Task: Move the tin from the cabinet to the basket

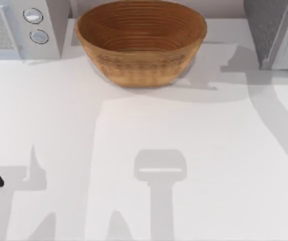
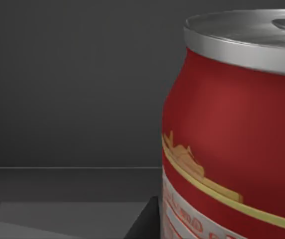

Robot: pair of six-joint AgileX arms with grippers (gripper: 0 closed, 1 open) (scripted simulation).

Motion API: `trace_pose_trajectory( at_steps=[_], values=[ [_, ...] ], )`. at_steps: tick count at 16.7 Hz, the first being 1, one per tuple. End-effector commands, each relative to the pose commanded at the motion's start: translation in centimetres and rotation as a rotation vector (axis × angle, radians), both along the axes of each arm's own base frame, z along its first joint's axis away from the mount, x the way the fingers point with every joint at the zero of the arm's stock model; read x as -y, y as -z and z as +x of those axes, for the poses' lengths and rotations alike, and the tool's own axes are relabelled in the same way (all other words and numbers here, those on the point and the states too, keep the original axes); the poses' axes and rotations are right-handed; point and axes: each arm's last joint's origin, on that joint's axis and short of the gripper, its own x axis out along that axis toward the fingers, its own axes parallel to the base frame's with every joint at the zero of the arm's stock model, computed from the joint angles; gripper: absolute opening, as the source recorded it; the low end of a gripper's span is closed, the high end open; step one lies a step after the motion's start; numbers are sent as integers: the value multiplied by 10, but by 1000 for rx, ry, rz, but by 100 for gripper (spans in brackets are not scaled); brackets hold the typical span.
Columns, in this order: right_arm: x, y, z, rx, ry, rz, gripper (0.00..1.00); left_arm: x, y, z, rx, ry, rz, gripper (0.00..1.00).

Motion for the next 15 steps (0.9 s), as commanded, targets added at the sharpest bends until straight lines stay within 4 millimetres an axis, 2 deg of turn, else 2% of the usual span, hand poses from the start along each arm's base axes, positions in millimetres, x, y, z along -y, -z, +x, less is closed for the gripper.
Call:
trace_pose_trajectory(
  at_steps=[2, 8, 10, 12, 14, 15],
  values=[
    [2, -2, -15, -1, 0, 0, 0, 0, 0, 0, 0, 0, 0, 100],
    [4, -3, -17, 10, 1, 8, 0, 0, 0, 0, 0, 0, 0, 100],
    [12, -9, -32, 73, -3, 39, 0, 0, 0, 0, 0, 0, 0, 100],
    [23, -12, -56, 157, -8, 71, 0, 0, 0, 0, 0, 0, 0, 100],
    [33, -3, -75, 201, -9, 78, 0, 0, 0, 0, 0, 0, 0, 100],
    [36, 7, -79, 194, -8, 70, 0, 0, 0, 0, 0, 0, 0, 100]
  ],
)
